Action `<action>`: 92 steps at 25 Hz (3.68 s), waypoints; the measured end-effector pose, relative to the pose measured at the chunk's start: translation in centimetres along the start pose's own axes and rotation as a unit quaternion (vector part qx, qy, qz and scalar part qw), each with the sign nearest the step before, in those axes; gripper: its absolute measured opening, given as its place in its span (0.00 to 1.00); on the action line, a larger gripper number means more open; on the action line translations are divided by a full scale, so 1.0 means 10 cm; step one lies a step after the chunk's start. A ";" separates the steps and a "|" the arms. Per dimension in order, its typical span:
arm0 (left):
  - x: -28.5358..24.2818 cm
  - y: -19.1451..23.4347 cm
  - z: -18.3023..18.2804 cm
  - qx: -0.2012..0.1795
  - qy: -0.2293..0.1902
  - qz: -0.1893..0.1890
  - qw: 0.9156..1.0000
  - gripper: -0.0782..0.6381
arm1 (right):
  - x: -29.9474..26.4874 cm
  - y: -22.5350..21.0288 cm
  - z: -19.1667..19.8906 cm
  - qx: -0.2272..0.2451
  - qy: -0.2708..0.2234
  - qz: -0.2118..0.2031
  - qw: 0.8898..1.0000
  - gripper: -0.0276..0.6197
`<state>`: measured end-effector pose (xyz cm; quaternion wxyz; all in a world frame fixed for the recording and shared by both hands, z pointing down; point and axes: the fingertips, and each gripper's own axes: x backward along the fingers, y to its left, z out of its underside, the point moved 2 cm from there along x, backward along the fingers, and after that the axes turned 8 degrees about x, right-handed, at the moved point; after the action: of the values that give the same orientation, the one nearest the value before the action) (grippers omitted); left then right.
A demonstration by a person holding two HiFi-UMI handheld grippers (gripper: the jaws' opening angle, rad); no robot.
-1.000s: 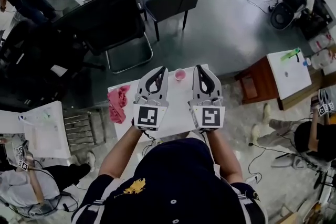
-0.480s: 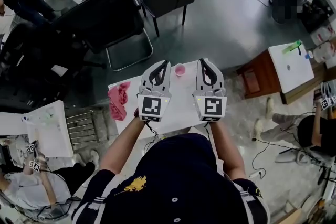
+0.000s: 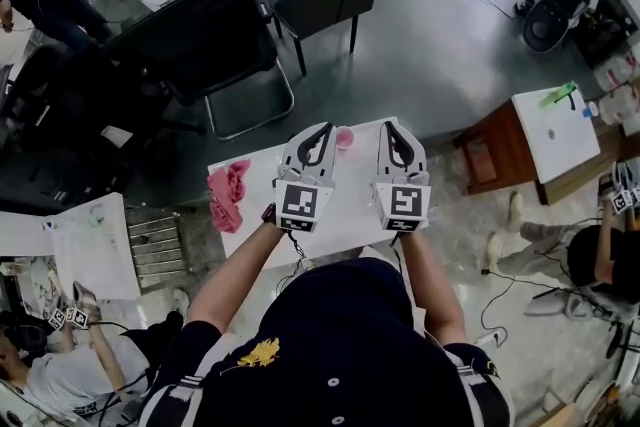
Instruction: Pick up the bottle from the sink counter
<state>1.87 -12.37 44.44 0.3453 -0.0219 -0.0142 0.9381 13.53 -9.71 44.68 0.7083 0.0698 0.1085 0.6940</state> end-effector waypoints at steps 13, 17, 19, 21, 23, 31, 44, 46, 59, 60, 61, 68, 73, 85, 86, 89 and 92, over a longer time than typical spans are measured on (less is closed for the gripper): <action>-0.16 -0.22 0.28 0.005 0.033 0.025 0.999 0.13 | -0.02 -0.12 0.38 -0.008 0.039 0.008 0.999 0.08; -0.18 -0.20 0.37 0.011 0.046 0.021 0.999 0.13 | -0.03 -0.14 0.50 -0.013 0.050 0.009 0.999 0.08; -0.20 -0.20 0.41 0.011 0.052 0.022 0.998 0.13 | -0.04 -0.14 0.54 -0.016 0.056 0.009 0.998 0.08; -0.21 -0.20 0.47 0.009 0.059 0.022 0.998 0.13 | -0.06 -0.15 0.60 -0.014 0.061 0.011 0.998 0.08; -0.24 -0.20 0.52 0.009 0.066 0.023 0.998 0.13 | -0.07 -0.16 0.65 -0.014 0.064 0.011 0.998 0.08; -0.28 -0.27 0.63 0.011 0.079 0.030 0.996 0.13 | -0.06 -0.19 0.86 -0.018 0.087 0.017 0.996 0.08; -0.38 -0.32 0.88 0.021 0.109 0.032 0.993 0.13 | -0.05 -0.28 1.25 -0.032 0.119 0.038 0.992 0.08; -0.40 -0.33 0.93 0.022 0.115 0.033 0.993 0.13 | -0.05 -0.31 1.33 -0.033 0.127 0.041 0.991 0.08; -0.46 -0.46 1.40 0.044 0.163 0.037 0.985 0.13 | 0.03 -0.37 1.75 -0.054 0.172 0.048 0.983 0.08; -0.47 -0.46 1.42 0.044 0.166 0.039 0.984 0.13 | 0.02 -0.38 1.77 -0.055 0.171 0.049 0.982 0.08; -0.47 -0.47 1.43 0.043 0.169 0.042 0.984 0.13 | 0.01 -0.39 1.80 -0.055 0.171 0.051 0.982 0.08; -0.55 -0.43 1.51 0.038 0.180 0.038 0.982 0.13 | 0.04 -0.43 2.10 -0.060 0.201 0.054 0.976 0.08; -0.55 -0.41 1.61 0.042 0.191 0.032 0.980 0.13 | -0.01 -0.44 2.15 -0.061 0.202 0.057 0.976 0.08; -0.65 -0.44 1.76 0.048 0.204 0.028 0.977 0.13 | -0.12 -0.46 2.26 -0.073 0.214 0.045 0.973 0.08; -0.65 -0.44 1.78 0.049 0.206 0.029 0.977 0.13 | -0.13 -0.47 2.27 -0.071 0.213 0.046 0.973 0.08; -0.63 -0.40 1.83 0.054 0.213 0.025 0.975 0.13 | -0.15 -0.44 2.30 -0.076 0.218 0.043 0.972 0.08; -0.71 -0.41 1.85 0.059 0.212 0.022 0.975 0.13 | -0.17 -0.46 2.36 -0.075 0.222 0.036 0.971 0.08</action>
<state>9.00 -14.04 63.35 0.3206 -0.2004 0.1149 0.9186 23.87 -10.26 66.39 0.6439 -0.1360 0.2081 0.7236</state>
